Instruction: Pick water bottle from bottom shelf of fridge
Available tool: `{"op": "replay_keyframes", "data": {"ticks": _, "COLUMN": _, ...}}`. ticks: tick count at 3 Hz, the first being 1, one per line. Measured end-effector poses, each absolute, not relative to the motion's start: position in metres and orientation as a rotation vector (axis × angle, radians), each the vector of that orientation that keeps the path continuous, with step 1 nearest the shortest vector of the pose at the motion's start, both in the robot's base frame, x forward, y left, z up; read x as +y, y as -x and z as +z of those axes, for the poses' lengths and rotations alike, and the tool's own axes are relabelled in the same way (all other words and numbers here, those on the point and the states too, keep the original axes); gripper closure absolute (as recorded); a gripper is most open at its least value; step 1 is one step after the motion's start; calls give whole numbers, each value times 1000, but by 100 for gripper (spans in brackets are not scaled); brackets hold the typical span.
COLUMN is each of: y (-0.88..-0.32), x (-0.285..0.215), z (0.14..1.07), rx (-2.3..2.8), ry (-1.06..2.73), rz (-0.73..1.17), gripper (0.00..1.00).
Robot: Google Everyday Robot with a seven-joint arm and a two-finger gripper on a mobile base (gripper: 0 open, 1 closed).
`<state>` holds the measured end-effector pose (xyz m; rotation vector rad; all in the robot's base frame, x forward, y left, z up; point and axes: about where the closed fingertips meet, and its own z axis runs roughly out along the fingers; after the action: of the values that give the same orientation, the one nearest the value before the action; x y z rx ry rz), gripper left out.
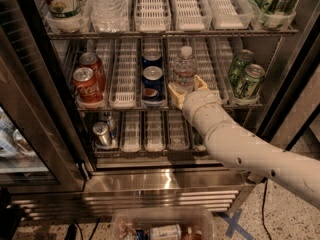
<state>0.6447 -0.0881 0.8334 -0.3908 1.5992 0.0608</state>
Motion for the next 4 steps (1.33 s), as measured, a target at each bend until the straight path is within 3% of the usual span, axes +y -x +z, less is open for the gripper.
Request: {"op": "replay_keyframes", "data": {"ticks": 4, "y": -626, "x": -115, "z": 890, "rx": 1411, "ry": 272, "rz": 90, "gripper": 100}}
